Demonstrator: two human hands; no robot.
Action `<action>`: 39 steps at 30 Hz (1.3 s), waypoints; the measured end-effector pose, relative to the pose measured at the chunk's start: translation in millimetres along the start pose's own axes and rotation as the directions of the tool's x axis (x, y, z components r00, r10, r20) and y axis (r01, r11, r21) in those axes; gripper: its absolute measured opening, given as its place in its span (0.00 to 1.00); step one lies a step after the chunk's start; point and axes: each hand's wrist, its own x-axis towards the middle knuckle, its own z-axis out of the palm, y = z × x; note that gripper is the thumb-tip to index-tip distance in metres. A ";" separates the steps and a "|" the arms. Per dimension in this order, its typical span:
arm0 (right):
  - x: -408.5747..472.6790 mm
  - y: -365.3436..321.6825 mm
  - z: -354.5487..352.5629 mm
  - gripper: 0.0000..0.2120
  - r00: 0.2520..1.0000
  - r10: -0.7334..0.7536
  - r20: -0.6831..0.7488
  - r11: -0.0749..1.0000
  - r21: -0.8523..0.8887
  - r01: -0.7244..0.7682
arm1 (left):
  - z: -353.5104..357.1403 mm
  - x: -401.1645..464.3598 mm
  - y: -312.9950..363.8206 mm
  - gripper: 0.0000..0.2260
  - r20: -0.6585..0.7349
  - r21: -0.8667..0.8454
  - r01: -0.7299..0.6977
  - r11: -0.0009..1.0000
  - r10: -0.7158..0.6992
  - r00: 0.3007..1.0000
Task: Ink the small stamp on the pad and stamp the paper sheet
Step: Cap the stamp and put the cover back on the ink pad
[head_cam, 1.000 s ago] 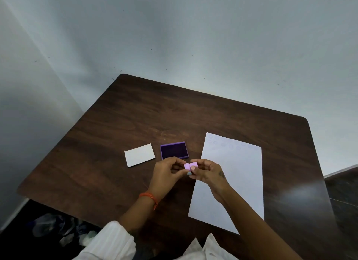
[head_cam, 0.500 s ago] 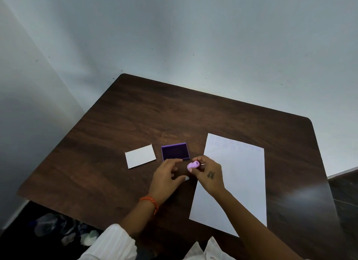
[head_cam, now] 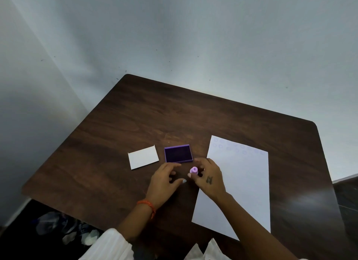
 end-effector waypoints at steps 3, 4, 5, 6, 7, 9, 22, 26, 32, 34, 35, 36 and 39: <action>4.3 -9.8 -5.6 0.22 0.999 0.003 -0.054 1.000 0.001 -0.003 | -9.3 2.7 -2.5 0.22 -0.048 -0.004 -0.002 1.000 0.002 0.999; 6.7 -13.5 -5.8 0.23 0.998 -0.025 -0.054 1.000 0.008 0.026 | -13.6 4.0 -4.0 0.22 -0.073 0.005 -0.008 1.000 0.009 0.997; 9.8 -18.1 -4.3 0.24 0.997 -0.062 -0.046 0.998 0.015 0.062 | -19.0 5.3 -6.5 0.21 -0.104 0.019 -0.015 1.000 0.017 0.994; 13.3 -23.0 -1.7 0.24 0.995 -0.095 -0.031 0.995 0.024 0.096 | -25.0 6.6 -9.4 0.21 -0.141 0.033 -0.018 0.999 0.023 0.990; 17.4 -28.4 2.2 0.24 0.992 -0.126 -0.010 0.991 0.034 0.127 | -31.3 7.6 -12.9 0.21 -0.180 0.045 -0.015 0.999 0.023 0.983; 25.0 -39.2 11.1 0.24 0.982 -0.181 0.045 0.983 0.039 0.180 | -43.8 9.7 -21.0 0.20 -0.251 0.077 0.007 0.997 0.013 0.968; 68.2 -81.4 77.6 0.34 0.784 -0.296 0.545 0.813 -0.288 0.507 | -84.4 21.6 -84.3 0.35 -0.143 0.271 0.213 0.939 -0.179 0.973; 73.7 -82.2 88.5 0.34 0.746 -0.244 0.619 0.765 -0.351 0.541 | -86.1 23.5 -91.3 0.31 -0.142 0.280 0.176 0.944 -0.141 0.980; 74.4 -83.9 87.0 0.33 0.746 -0.241 0.620 0.764 -0.353 0.540 | -88.5 25.1 -91.2 0.29 -0.144 0.279 0.168 0.946 -0.132 0.981; 75.1 -84.0 79.5 0.33 0.754 -0.251 0.607 0.779 -0.336 0.530 | -89.2 27.3 -86.8 0.29 -0.143 0.268 0.153 0.951 -0.117 0.983; 75.9 -83.4 73.5 0.33 0.762 -0.259 0.593 0.790 -0.324 0.521 | -88.9 28.8 -83.1 0.29 -0.145 0.263 0.138 0.955 -0.102 0.984; 76.4 -82.2 66.3 0.33 0.772 -0.267 0.577 0.805 -0.308 0.508 | -88.1 30.6 -78.4 0.28 -0.147 0.259 0.119 0.958 -0.083 0.986; 78.0 -74.1 40.2 0.32 0.808 -0.268 0.525 0.849 -0.267 0.455 | -82.4 38.3 -59.8 0.29 -0.137 0.243 0.064 0.968 -0.031 0.990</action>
